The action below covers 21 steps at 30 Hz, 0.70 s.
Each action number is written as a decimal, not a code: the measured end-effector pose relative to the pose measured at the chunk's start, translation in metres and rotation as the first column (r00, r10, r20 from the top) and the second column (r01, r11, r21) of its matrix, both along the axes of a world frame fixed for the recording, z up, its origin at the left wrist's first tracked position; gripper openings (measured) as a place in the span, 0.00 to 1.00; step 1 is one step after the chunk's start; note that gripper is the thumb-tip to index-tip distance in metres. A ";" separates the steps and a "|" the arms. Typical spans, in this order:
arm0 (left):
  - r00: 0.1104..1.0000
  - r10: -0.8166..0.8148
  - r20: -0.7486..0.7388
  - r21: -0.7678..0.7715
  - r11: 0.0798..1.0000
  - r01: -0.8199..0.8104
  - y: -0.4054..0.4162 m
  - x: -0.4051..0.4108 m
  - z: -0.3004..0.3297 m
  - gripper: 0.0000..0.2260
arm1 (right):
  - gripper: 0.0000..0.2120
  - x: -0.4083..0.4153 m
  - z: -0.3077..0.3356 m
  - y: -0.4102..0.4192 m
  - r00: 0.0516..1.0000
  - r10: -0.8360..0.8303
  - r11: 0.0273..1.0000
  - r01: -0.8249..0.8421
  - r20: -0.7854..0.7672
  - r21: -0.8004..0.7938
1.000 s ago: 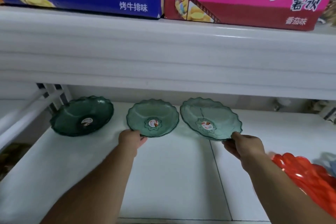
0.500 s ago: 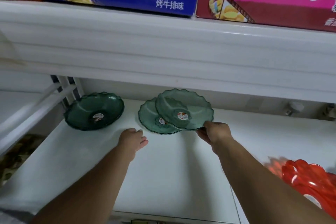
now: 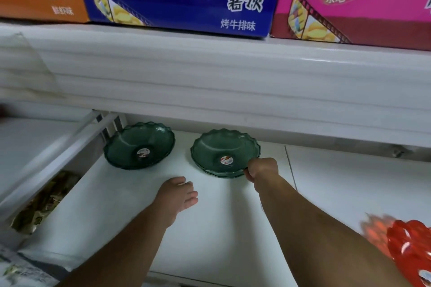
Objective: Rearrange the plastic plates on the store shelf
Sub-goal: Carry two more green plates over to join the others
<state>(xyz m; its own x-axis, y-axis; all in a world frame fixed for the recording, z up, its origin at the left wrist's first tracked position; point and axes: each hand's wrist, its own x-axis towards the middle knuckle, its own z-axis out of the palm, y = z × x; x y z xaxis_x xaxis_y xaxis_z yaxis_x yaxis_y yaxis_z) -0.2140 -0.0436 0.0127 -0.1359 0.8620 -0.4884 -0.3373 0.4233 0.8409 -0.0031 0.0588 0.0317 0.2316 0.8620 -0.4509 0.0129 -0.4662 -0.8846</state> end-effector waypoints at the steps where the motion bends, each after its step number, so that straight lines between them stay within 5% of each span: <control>1: 1.000 0.009 -0.001 -0.003 1.000 -0.009 -0.002 0.001 0.002 0.13 | 0.10 0.000 -0.001 0.001 1.000 0.008 1.000 -0.008 0.020 -0.011; 3: 0.999 0.035 0.020 -0.025 0.999 -0.035 -0.004 0.002 0.006 0.09 | 0.11 0.000 -0.003 0.000 0.976 0.056 0.998 -0.050 0.208 -0.036; 7: 0.997 0.068 0.037 -0.028 0.997 -0.067 -0.005 0.006 0.007 0.12 | 0.16 0.008 -0.008 -0.005 0.779 0.144 0.985 -0.171 0.611 -0.014; 13: 0.956 -0.113 -0.270 -0.064 0.993 0.100 -0.007 0.026 0.003 0.08 | 0.09 0.024 -0.007 -0.014 0.693 0.296 0.940 -0.334 0.658 -0.071; 15: 0.782 -0.220 -0.583 -0.089 0.974 0.208 -0.007 0.033 -0.002 0.19 | 0.18 0.030 -0.004 -0.022 0.657 0.351 0.914 -0.397 0.667 -0.089; 17: 0.472 -0.290 -0.833 -0.139 0.934 0.328 -0.011 0.045 0.003 0.24 | 0.22 0.039 -0.001 -0.033 0.551 0.412 0.867 -0.481 0.726 -0.127; 21: 0.062 -0.297 -0.953 -0.243 0.871 0.427 -0.019 0.080 0.025 0.27 | 0.24 0.062 0.008 -0.060 0.211 0.457 0.707 -0.676 0.864 -0.208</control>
